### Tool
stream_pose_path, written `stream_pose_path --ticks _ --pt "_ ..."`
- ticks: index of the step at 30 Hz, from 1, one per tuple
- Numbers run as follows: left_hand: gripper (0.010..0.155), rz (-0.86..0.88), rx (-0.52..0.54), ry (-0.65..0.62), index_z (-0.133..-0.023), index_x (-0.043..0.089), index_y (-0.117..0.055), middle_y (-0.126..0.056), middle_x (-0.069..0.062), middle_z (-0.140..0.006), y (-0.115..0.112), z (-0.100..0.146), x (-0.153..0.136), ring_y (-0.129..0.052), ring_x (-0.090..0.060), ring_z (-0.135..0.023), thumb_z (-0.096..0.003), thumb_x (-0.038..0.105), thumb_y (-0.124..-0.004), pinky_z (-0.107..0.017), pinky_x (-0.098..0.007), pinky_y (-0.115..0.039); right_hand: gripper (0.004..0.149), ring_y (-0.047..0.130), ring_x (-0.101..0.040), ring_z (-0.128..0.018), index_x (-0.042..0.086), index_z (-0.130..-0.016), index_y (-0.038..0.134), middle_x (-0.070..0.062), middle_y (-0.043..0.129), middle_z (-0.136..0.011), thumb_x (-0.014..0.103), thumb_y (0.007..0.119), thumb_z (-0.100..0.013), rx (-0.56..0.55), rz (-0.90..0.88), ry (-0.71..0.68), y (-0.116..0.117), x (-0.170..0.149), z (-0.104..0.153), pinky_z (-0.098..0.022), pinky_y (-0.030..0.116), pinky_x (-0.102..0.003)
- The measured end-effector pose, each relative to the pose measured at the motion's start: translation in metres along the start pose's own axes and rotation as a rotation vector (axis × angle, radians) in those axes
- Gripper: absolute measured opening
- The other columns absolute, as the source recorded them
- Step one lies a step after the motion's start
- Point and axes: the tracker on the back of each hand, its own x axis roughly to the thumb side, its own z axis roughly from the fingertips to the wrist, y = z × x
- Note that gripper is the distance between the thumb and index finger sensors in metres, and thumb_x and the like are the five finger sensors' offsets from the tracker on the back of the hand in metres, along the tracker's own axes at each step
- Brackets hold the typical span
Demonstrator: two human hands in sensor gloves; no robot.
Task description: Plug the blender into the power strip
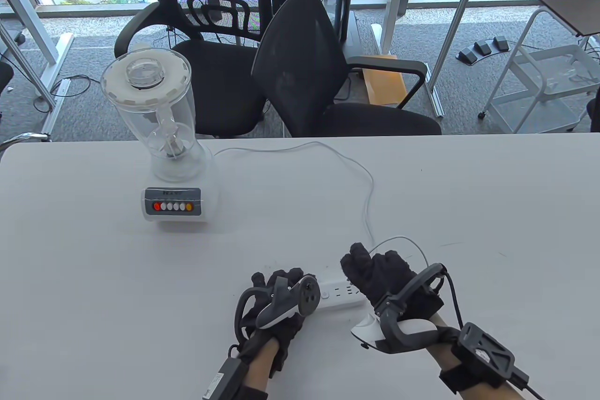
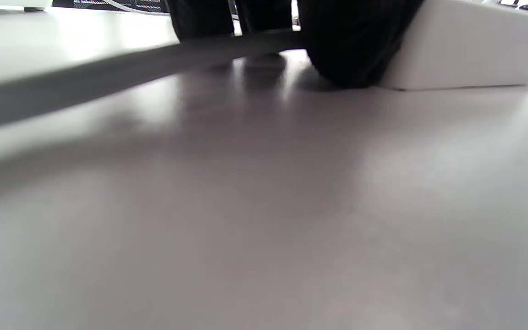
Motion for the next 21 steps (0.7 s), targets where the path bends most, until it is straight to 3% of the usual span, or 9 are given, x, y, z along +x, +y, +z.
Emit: stream_pose_path --ticks 11,21 --pt "0.068 0.009 -0.009 -0.003 -0.110 0.038 -0.055 -0.057 0.004 -0.122 0.000 -0.001 -0.001 -0.063 -0.036 -0.111 -0.0467 0.041 -0.080 -0.075 -0.074 -0.044 0.051 0.096 -0.006 -0.038 0.029 -0.088 0.083 -0.006 0.085 -0.088 0.035 0.096 -0.040 0.099 0.111 -0.163 0.028 0.039 0.006 -0.034 0.089 -0.036" --pt "0.068 0.018 -0.012 -0.006 -0.110 0.038 -0.055 -0.056 0.005 -0.122 0.000 -0.001 -0.002 -0.062 -0.035 -0.112 -0.0469 0.041 -0.079 -0.075 -0.074 -0.044 0.049 0.095 -0.006 -0.036 0.029 -0.086 0.084 -0.007 0.085 -0.086 0.032 0.097 -0.038 0.122 0.191 -0.234 0.030 0.053 -0.002 -0.033 0.088 -0.036"
